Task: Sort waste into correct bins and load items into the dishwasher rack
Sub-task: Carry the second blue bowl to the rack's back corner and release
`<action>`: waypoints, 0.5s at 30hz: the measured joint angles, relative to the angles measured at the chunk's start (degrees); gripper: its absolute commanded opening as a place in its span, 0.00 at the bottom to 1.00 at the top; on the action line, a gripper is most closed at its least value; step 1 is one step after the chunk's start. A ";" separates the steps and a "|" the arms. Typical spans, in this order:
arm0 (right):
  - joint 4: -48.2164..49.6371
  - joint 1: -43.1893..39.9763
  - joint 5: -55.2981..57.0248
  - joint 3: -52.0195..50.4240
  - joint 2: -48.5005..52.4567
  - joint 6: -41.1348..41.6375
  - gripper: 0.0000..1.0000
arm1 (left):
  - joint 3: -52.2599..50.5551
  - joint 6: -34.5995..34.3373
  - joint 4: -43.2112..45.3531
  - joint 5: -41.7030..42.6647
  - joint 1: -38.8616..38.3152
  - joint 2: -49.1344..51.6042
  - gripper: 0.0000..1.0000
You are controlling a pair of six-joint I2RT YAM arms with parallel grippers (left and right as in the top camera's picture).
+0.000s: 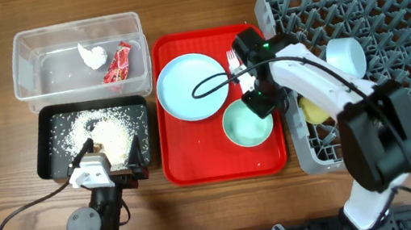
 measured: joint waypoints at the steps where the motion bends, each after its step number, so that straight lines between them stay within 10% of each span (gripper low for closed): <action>1: 0.35 0.00 0.44 -0.04 -0.94 0.70 0.04 | 0.02 0.00 0.00 0.00 0.00 0.00 1.00; 15: 12.48 -0.85 35.45 -0.11 -33.20 25.81 0.04 | 0.00 0.00 0.00 0.00 0.00 0.00 1.00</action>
